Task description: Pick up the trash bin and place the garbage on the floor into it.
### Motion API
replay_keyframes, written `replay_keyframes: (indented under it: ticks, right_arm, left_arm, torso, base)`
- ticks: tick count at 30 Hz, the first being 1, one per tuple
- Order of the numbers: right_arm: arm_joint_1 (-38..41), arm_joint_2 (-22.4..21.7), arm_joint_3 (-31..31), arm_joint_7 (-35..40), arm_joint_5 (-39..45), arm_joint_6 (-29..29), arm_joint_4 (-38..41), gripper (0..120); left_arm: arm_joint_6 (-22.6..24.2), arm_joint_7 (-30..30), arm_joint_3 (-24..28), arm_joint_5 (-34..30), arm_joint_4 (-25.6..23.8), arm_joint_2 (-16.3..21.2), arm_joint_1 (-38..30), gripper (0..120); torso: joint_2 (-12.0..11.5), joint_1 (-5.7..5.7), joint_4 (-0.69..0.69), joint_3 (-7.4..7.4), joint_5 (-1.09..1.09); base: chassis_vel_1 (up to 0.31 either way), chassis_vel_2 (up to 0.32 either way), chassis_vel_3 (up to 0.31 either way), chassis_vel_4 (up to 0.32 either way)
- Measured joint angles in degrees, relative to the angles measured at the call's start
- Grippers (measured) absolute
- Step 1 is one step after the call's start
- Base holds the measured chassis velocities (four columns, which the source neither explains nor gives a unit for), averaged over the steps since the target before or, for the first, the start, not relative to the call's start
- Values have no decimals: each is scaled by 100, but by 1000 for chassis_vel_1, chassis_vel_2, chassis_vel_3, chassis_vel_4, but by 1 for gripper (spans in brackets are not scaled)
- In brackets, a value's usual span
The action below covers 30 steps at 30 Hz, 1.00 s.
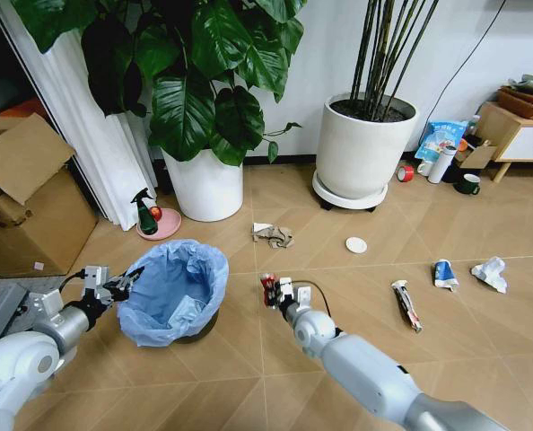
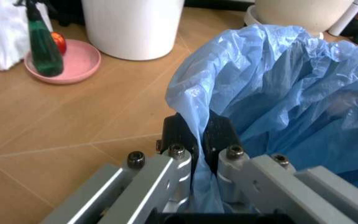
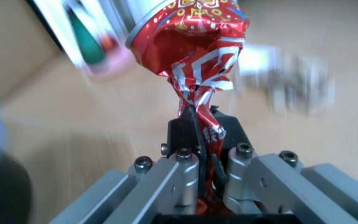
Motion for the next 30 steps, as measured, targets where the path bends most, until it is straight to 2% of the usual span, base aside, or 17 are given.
replay_keyframes:
  ticks: [5, 10, 19, 26, 30]
  right_arm:
    - [314, -260, 12, -673, -241, 848, 446, 0]
    - [708, -272, -224, -1224, -65, 1201, 673, 0]
    - [1244, 148, -703, -1702, 393, 1395, 887, 0]
    - [1385, 346, -1407, -1910, 591, 1396, 796, 0]
    - [1382, 430, -1603, -1917, 581, 1338, 710, 14]
  left_arm:
    - [1, 25, 149, -120, 77, 94, -97, 0]
    - [1, 78, 251, -173, 119, 135, -192, 0]
    - [3, 90, 354, -221, 102, 146, -350, 0]
    - [7, 88, 362, -237, 48, 142, -371, 0]
    - [16, 71, 361, -261, -19, 115, -382, 0]
  torso:
    - [0, 0, -1, 0, 0]
    - [0, 0, 0, 0, 0]
    - [0, 0, 2, 0, -1]
    - [0, 0, 0, 0, -2]
    - [0, 0, 0, 0, -1]
  base:
    - [0, 0, 0, 0]
    - [0, 0, 0, 0]
    - [0, 0, 0, 0]
    - [0, 0, 0, 0]
    - [0, 0, 0, 0]
